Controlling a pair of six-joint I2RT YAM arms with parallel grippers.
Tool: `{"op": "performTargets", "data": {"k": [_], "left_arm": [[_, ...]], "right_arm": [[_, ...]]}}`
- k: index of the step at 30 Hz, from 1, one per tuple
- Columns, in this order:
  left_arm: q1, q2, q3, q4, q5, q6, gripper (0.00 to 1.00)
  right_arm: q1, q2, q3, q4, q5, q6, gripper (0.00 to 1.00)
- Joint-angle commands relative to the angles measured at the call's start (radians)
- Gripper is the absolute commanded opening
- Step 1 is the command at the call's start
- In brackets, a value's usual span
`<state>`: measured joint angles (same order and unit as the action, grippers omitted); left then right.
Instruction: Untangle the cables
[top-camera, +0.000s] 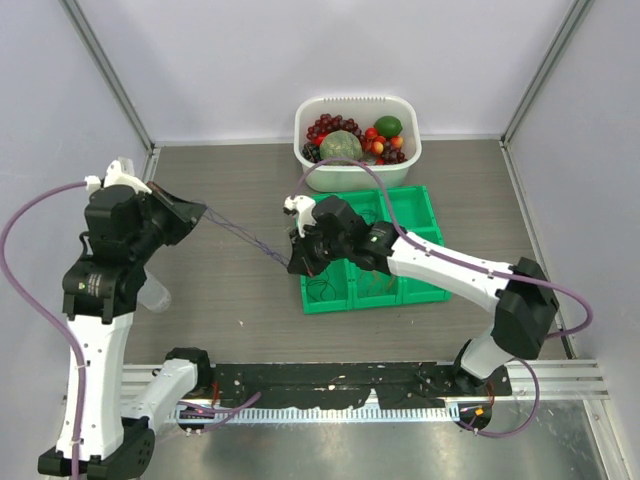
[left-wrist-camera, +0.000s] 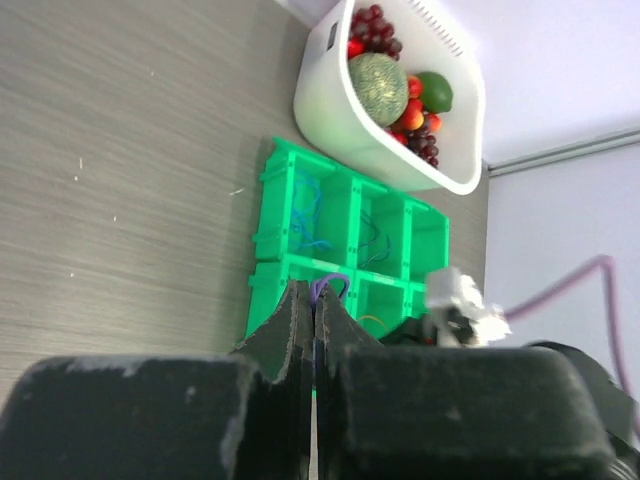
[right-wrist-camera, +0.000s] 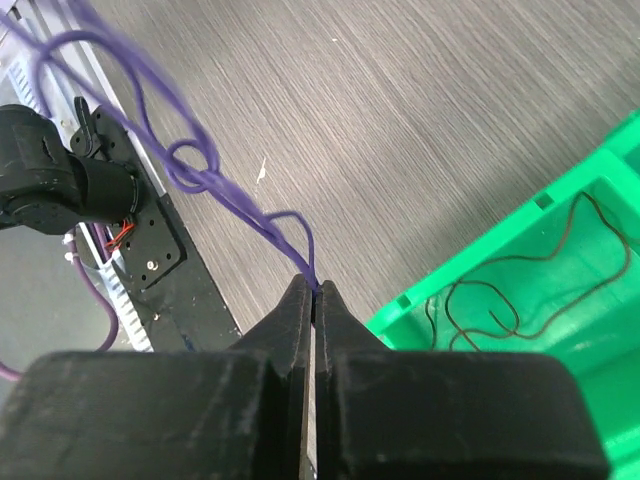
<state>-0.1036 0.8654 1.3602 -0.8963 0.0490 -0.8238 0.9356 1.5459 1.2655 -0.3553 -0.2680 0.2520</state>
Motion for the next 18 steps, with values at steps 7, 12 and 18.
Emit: {"op": "performTargets", "data": {"k": [7,12,18], "left_arm": [[0.005,0.044,0.378,0.028,-0.132,0.183,0.0],[0.004,0.052,0.428,0.03,-0.123,0.183,0.0],[0.005,0.064,0.406,-0.001,-0.061,0.14,0.0]], "right_arm": [[0.025,0.14,0.032,-0.093,0.007,-0.045,0.11],[0.026,0.169,0.052,-0.131,0.041,-0.045,0.22],[0.026,0.112,0.098,-0.123,0.009,-0.054,0.4]]}}
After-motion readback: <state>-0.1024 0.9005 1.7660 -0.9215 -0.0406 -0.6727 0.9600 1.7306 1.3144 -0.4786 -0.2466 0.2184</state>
